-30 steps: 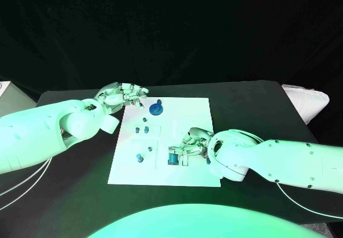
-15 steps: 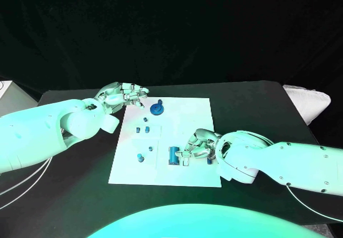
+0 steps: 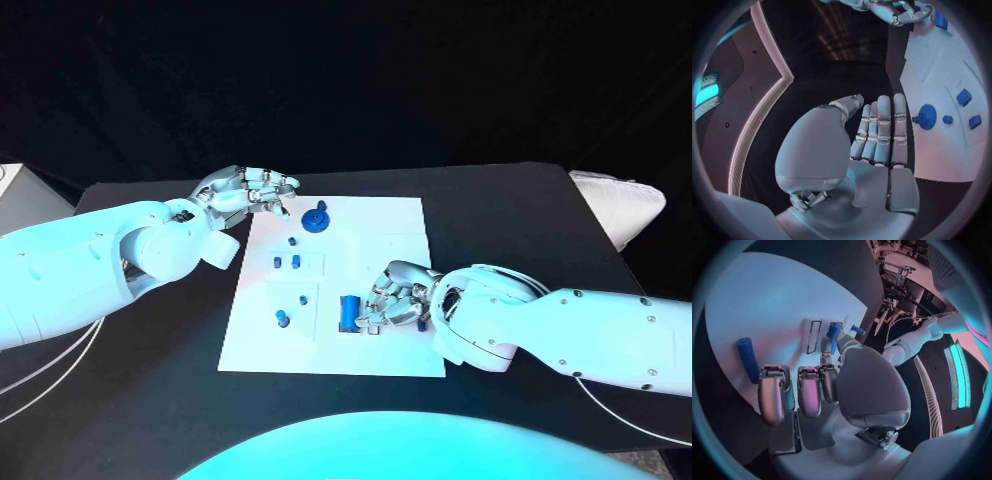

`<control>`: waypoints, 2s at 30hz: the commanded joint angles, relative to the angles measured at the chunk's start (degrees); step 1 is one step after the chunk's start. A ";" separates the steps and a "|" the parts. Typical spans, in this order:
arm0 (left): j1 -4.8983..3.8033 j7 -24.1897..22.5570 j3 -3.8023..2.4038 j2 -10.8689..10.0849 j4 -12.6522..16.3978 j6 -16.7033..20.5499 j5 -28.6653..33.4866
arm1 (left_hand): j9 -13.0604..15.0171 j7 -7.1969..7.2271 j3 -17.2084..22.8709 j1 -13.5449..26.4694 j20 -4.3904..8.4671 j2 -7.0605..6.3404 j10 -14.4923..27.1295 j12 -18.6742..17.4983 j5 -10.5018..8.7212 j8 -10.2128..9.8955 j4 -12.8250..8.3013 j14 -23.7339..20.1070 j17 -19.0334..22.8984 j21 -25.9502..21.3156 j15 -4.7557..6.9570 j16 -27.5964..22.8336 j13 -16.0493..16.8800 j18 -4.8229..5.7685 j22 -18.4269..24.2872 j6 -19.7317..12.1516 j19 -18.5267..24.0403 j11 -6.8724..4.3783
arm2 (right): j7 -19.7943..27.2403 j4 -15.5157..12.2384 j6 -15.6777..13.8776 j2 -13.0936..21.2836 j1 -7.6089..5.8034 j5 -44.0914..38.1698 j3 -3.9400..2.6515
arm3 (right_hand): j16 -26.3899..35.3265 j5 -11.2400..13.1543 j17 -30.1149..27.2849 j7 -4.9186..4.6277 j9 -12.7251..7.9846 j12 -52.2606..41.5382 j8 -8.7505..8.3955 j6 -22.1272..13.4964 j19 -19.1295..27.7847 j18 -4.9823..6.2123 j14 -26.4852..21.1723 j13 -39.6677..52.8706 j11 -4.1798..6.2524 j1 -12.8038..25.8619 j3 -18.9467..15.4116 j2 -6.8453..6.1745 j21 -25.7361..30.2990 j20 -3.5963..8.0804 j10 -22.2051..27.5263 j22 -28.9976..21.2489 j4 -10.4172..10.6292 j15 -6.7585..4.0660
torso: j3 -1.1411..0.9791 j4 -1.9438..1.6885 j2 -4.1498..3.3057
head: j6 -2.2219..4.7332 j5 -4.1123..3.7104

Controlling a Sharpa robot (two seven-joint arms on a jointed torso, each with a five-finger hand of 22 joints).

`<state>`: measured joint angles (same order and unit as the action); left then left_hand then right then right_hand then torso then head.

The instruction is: Assemble the parts on the task board

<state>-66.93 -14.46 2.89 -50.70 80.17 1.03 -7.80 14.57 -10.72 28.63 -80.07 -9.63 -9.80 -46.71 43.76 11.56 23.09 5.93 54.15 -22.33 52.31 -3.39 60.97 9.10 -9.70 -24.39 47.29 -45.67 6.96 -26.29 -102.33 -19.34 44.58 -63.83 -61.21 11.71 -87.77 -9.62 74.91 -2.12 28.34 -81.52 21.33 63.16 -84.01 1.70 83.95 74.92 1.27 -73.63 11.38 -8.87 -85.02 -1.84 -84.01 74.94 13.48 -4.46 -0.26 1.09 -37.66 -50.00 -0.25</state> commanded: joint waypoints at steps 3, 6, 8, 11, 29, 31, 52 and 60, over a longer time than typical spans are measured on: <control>-0.02 -0.32 -0.04 0.08 0.12 -0.56 0.08 | -0.07 -0.05 -0.09 -0.03 0.00 -0.20 0.15 -0.08 0.21 -0.29 0.34 -0.01 0.01 -0.28 -0.27 -0.24 -0.10 -0.80 0.05 -0.23 -0.53 0.30 | -0.46 0.44 0.45 -0.75 0.57 -2.41 0.01 | -0.25 0.36 12.14 -0.07 0.11 -0.59 0.44 0.55 -4.48 -0.76 5.33 10.33 0.54 -0.78 0.59 0.07 -0.37 0.40 -3.00 13.83 0.08 -0.55 | 0.04 -0.09 -0.05 | 0.00 0.05; -0.02 -0.32 -0.04 0.04 0.12 -0.54 0.07 | -0.07 -0.05 -0.09 -0.03 0.00 -0.20 0.15 -0.08 0.21 -0.29 0.34 -0.01 0.01 -0.28 -0.27 -0.24 -0.10 -0.80 0.05 -0.23 -0.53 0.30 | -0.98 0.61 0.41 -1.15 0.76 -2.56 0.01 | -0.33 0.48 12.27 0.00 0.17 -0.91 0.69 0.68 -4.59 -0.82 5.36 10.53 0.60 -0.61 0.77 0.18 -0.69 0.46 -3.14 13.91 0.41 -0.62 | 0.05 -0.08 -0.02 | 0.00 0.06; -0.02 -0.31 -0.04 0.02 0.14 -0.54 0.07 | -0.07 -0.05 -0.09 -0.03 0.00 -0.20 0.15 -0.08 0.21 -0.29 0.34 -0.01 0.01 -0.28 -0.27 -0.24 -0.10 -0.80 0.05 -0.23 -0.53 0.30 | -1.25 0.70 0.48 -1.38 0.84 -2.62 0.01 | -0.45 0.51 12.44 0.04 0.20 -1.08 0.82 0.74 -4.68 -0.88 5.41 10.64 0.64 -0.47 0.84 0.22 -0.96 0.49 -3.22 13.99 0.61 -0.65 | 0.08 -0.06 0.00 | 0.00 0.09; -0.02 -0.30 -0.04 0.00 0.17 -0.56 0.07 | -0.07 -0.05 -0.09 -0.03 0.00 -0.20 0.15 -0.08 0.21 -0.29 0.34 -0.01 0.01 -0.28 -0.27 -0.24 -0.10 -0.80 0.05 -0.23 -0.53 0.30 | -1.56 0.80 0.57 -1.66 0.92 -2.70 0.01 | -0.57 0.52 12.62 0.08 0.23 -1.29 0.95 0.79 -4.77 -0.94 5.45 10.77 0.68 -0.31 0.91 0.26 -1.25 0.53 -3.32 14.06 0.84 -0.68 | 0.10 -0.07 -0.01 | 0.00 0.09; -0.02 -0.27 -0.04 -0.22 0.28 -0.48 0.06 | -0.07 -0.05 -0.09 -0.03 0.00 -0.20 0.15 -0.08 0.21 -0.29 0.34 -0.01 0.01 -0.28 -0.27 -0.24 -0.10 -0.80 0.05 -0.23 -0.53 0.30 | -3.02 0.77 -1.01 -1.38 1.13 -3.79 0.00 | -0.98 -1.22 13.22 0.41 0.46 -1.96 2.02 0.63 -5.07 -1.12 5.60 11.25 0.98 0.26 2.45 1.08 -2.17 0.84 -3.68 14.30 2.43 -0.96 | -0.01 -0.03 -0.02 | 0.00 0.36; -0.02 -0.27 -0.04 -0.23 0.28 -0.48 0.06 | -0.07 -0.05 -0.09 -0.03 0.00 -0.20 0.15 -0.08 0.21 -0.29 0.34 -0.01 0.01 -0.28 -0.27 -0.24 -0.10 -0.80 0.05 -0.23 -0.53 0.30 | -2.33 0.41 -1.00 -1.01 1.13 -3.19 0.00 | -0.91 -1.35 13.12 0.37 0.48 -1.81 2.12 0.48 -4.99 -1.07 5.58 11.17 0.97 0.33 2.41 0.59 -1.92 0.85 -3.63 14.23 2.46 -0.96 | -0.03 -0.02 -0.03 | 0.00 0.40; -0.02 -0.13 -0.04 -0.20 0.12 -0.39 0.06 | -0.07 -0.05 -0.09 -0.03 0.00 -0.20 0.15 -0.08 0.21 -0.29 0.34 -0.01 0.01 -0.28 -0.27 -0.24 -0.10 -0.80 0.05 -0.23 -0.53 0.30 | 2.94 -4.74 -2.96 11.30 -1.62 -0.50 -0.24 | 1.46 -1.20 9.89 -2.57 -1.08 3.19 -0.26 -5.52 -2.96 0.07 4.71 8.58 -1.55 -0.61 2.60 -1.46 3.83 -0.81 -1.31 12.66 2.13 1.07 | 0.03 0.17 0.24 | 0.00 -0.41; -0.02 -0.07 -0.04 -0.15 0.15 -0.45 0.06 | -0.07 -0.05 -0.09 -0.03 0.00 -0.20 0.15 -0.08 0.21 -0.29 0.34 -0.01 0.01 -0.28 -0.27 -0.24 -0.10 -0.80 0.05 -0.23 -0.53 0.30 | 0.08 -5.00 0.99 16.34 -1.82 -4.80 -0.20 | 1.59 -0.43 9.78 -2.24 -0.80 3.43 0.59 -4.39 -2.91 0.11 4.68 8.45 -1.28 0.16 1.76 -2.59 3.99 -0.81 -1.21 12.63 2.84 0.86 | 0.02 0.12 0.03 | 0.00 -1.27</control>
<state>-66.93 -14.32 2.89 -50.96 80.19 1.05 -7.81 14.58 -10.72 28.62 -80.07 -9.63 -9.80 -46.71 43.76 11.56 23.09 5.93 54.15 -22.33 52.31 -3.39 60.97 9.07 -9.70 -24.41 47.29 -45.66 6.96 -24.59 -107.02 -21.38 60.68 -65.68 -62.49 11.50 -86.43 -10.19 74.91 -4.42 27.52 -78.31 21.74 58.44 -84.01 1.71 84.03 74.94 0.02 -73.43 13.30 -10.90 -81.31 -2.08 -84.00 74.95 16.21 -3.88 -0.26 1.24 -37.52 -50.00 -1.19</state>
